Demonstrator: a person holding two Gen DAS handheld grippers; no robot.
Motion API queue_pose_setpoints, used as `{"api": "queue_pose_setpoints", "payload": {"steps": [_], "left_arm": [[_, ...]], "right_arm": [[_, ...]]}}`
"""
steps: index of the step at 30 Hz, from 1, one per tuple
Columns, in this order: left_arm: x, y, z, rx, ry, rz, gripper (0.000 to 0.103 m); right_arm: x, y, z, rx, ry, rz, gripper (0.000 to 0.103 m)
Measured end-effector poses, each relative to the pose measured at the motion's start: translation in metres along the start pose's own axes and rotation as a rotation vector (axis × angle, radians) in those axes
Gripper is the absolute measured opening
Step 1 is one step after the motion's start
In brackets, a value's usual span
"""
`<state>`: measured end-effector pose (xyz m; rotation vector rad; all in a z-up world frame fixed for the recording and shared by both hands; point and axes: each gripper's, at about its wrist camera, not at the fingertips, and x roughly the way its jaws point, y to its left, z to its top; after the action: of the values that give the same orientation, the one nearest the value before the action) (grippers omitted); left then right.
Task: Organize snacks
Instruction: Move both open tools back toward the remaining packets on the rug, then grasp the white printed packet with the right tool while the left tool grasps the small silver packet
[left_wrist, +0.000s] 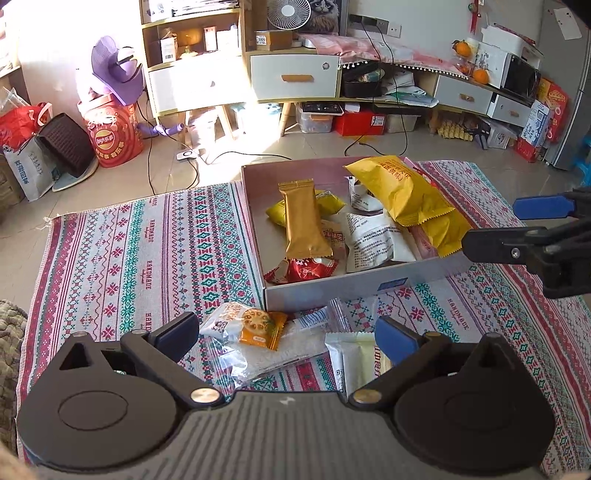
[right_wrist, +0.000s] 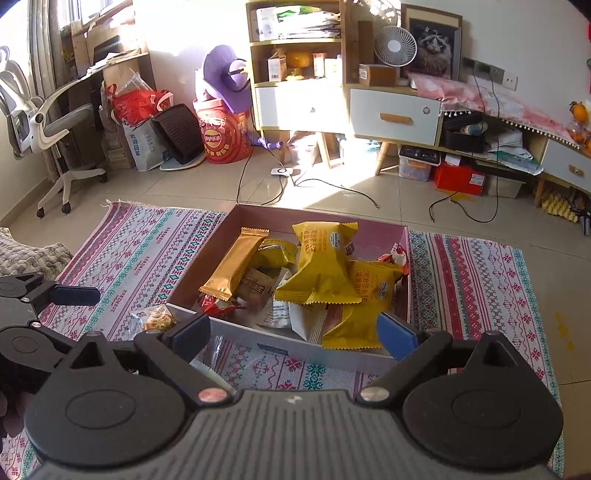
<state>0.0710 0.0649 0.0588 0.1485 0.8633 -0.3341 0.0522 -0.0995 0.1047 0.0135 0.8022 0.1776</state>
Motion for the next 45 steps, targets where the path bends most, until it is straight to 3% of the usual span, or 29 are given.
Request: {"api": "queue_pose_setpoints", "payload": {"steps": [12,20,31,37,40,42,45], "left_arm": [[-0.013,0.013,-0.037,-0.009,0.043,0.007,0.103],[-0.010,0.026,-0.058,0.050,0.051,0.065,0.103],[0.005,0.033,-0.068,0.136,0.091,0.097,0.103],[0.012,0.032,-0.073,0.186,0.118,0.081,0.103],[0.012,0.033,-0.074,0.195,0.132,0.058,0.103],[0.011,0.031,-0.075,0.202,0.137,0.035,0.103],[0.010,0.026,-0.078,0.224,0.146,0.008,0.103]], "right_arm": [[0.000,0.010,-0.029,-0.014,0.032,-0.007,0.098],[0.008,0.018,-0.043,-0.062,0.056,-0.002,0.099],[0.029,0.037,-0.056,-0.073,0.107,0.095,0.098],[0.046,0.053,-0.057,-0.053,0.150,0.140,0.091],[0.055,0.063,-0.059,-0.061,0.170,0.146,0.083],[0.059,0.068,-0.061,-0.084,0.177,0.139,0.071],[0.058,0.072,-0.064,-0.116,0.164,0.114,0.068]]}}
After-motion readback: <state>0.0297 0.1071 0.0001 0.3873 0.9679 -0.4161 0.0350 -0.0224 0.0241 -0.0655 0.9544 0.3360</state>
